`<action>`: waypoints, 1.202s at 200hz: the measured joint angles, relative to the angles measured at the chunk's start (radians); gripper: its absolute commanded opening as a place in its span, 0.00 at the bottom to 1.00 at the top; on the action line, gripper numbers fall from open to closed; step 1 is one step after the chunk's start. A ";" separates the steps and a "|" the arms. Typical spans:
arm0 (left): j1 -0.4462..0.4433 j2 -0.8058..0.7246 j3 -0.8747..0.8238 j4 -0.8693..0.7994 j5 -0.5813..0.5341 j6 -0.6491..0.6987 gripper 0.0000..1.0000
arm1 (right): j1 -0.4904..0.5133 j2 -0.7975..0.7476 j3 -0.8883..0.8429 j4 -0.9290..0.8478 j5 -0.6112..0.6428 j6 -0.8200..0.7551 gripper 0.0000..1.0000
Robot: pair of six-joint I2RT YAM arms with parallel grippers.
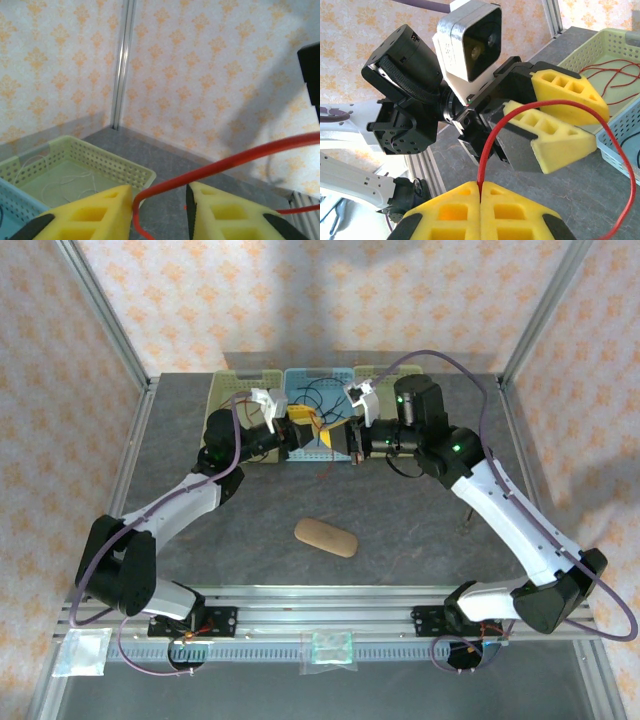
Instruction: Untangle the cables
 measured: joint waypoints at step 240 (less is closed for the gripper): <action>0.050 -0.080 0.023 -0.278 -0.271 0.015 0.00 | 0.003 -0.105 -0.125 0.077 0.478 0.030 0.67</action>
